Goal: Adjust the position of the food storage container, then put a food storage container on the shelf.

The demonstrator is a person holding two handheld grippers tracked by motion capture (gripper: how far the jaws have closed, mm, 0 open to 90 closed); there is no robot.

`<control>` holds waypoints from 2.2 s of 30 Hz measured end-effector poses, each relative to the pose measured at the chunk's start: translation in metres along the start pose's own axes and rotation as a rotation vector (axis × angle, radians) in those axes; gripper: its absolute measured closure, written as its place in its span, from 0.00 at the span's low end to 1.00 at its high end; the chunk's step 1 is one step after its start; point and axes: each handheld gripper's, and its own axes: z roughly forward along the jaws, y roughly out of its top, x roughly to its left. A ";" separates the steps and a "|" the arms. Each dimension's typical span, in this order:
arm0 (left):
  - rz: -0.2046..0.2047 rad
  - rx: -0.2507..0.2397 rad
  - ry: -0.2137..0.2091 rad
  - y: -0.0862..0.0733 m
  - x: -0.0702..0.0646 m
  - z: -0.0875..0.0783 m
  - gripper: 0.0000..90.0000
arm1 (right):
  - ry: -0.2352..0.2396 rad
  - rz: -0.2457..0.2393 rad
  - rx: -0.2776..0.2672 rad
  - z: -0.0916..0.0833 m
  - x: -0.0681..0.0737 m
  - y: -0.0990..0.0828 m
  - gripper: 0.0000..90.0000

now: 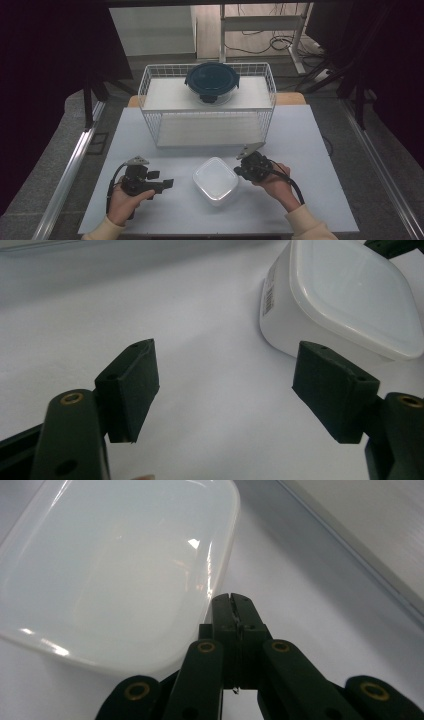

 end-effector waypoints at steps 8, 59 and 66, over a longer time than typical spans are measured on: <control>-0.001 0.005 0.002 0.000 0.000 0.001 0.29 | 0.026 0.012 0.004 -0.005 0.003 -0.014 1.00; -0.034 -0.051 -0.001 0.000 0.007 -0.014 0.29 | 0.098 0.350 -0.297 -0.029 0.015 -0.034 0.39; -0.030 -0.069 -0.034 0.002 0.001 -0.017 0.29 | 0.114 0.439 -0.322 -0.032 0.012 -0.040 0.30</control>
